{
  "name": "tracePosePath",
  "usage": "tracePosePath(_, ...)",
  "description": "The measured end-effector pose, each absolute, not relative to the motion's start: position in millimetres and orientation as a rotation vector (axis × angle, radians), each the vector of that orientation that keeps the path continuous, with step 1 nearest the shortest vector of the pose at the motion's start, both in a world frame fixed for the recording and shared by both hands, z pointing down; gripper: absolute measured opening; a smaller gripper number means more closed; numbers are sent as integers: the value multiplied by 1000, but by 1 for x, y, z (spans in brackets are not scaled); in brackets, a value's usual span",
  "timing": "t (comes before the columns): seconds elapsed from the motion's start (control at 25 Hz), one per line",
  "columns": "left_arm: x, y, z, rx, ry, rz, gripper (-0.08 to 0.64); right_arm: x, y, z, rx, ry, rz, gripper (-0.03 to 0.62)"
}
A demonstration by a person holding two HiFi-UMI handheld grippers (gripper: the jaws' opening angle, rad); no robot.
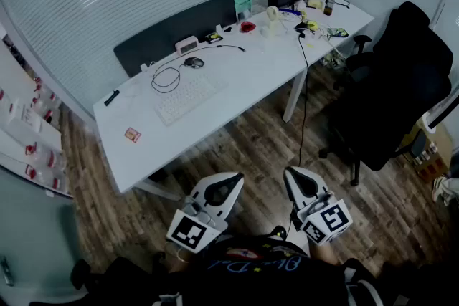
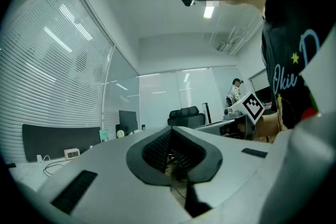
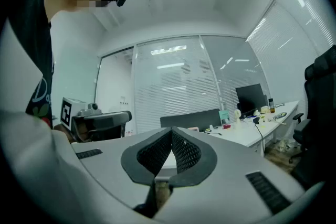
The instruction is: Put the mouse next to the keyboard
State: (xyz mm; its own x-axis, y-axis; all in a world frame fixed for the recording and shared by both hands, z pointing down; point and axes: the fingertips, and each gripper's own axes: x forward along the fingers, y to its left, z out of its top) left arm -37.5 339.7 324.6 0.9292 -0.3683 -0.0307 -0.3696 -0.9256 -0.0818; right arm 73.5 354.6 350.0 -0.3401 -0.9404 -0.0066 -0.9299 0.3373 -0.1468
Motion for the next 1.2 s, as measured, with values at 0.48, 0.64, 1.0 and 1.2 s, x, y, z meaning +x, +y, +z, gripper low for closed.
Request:
tracePosePath(0.48,-77,316,327,-3008,696,61,0,42,329,351,-1724,2566,-152,-2)
tracePosePath(0.64,-102,307,330,-3013,734,64,0,19,316,355,-1704,2609,-151,0)
tracePosePath(1.0,-183,277,336,-2981,853,79,0,-54,272,361,-1638,2665,-147,2)
tracePosePath(1.2,-228,265,341,-2960,910,71,0,-90,249,365,-1617,2679,-153,18)
